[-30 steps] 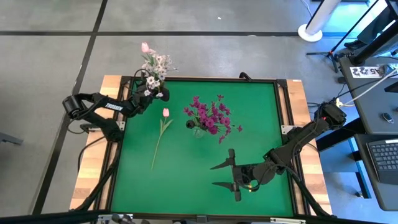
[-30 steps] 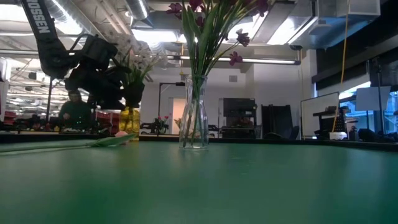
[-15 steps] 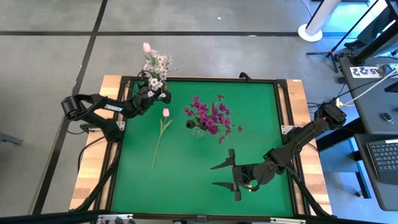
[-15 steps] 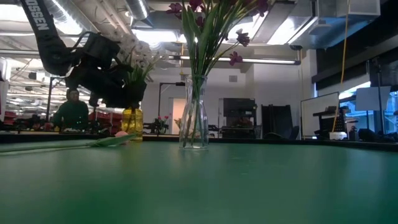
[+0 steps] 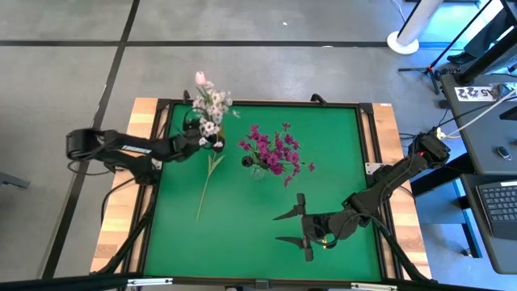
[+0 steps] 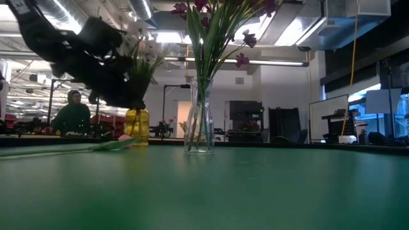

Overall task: Sort flowers into vase by color
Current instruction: Move the yellow vase to the middle left of the table

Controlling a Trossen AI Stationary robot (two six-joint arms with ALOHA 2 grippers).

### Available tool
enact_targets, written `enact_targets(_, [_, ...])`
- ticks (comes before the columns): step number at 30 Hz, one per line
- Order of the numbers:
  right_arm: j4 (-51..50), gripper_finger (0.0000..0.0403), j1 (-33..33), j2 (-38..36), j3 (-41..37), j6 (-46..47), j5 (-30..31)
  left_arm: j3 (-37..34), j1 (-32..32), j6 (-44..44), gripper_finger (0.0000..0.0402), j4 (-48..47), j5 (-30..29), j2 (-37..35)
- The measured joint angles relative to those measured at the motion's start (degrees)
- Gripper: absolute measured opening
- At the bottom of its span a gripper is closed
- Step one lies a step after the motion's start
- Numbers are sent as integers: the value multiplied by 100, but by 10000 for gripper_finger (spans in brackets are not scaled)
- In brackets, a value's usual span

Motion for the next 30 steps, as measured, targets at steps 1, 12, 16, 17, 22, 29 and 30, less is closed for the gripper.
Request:
enact_targets(1, [-1, 246, 0, 0, 0, 23, 1, -8, -138, -97, 122, -258, -28, -178])
enact_targets(12, [15, 246, 85, 0, 0, 51, -7, -33, -1491, -1663, 123, -3053, -574, -1834])
enact_targets(16, [51, 246, 103, 0, 0, 49, 1, -37, -2187, -2170, 123, -3128, -610, -1941])
enact_targets(17, [50, 246, 104, 0, 0, 49, 2, -37, -2362, -2294, 123, -3132, -629, -1946])
enact_targets(22, [60, 246, 109, 0, 0, 47, 0, -42, -3151, -2820, 123, -3155, -773, -1947])
enact_targets(29, [95, 246, 109, 0, 0, 43, 0, -47, -3829, -2879, 123, -3415, -1140, -1947])
enact_targets(30, [115, 246, 109, 0, 0, 43, 0, -43, -3883, -2878, 123, -3483, -1170, -1945])
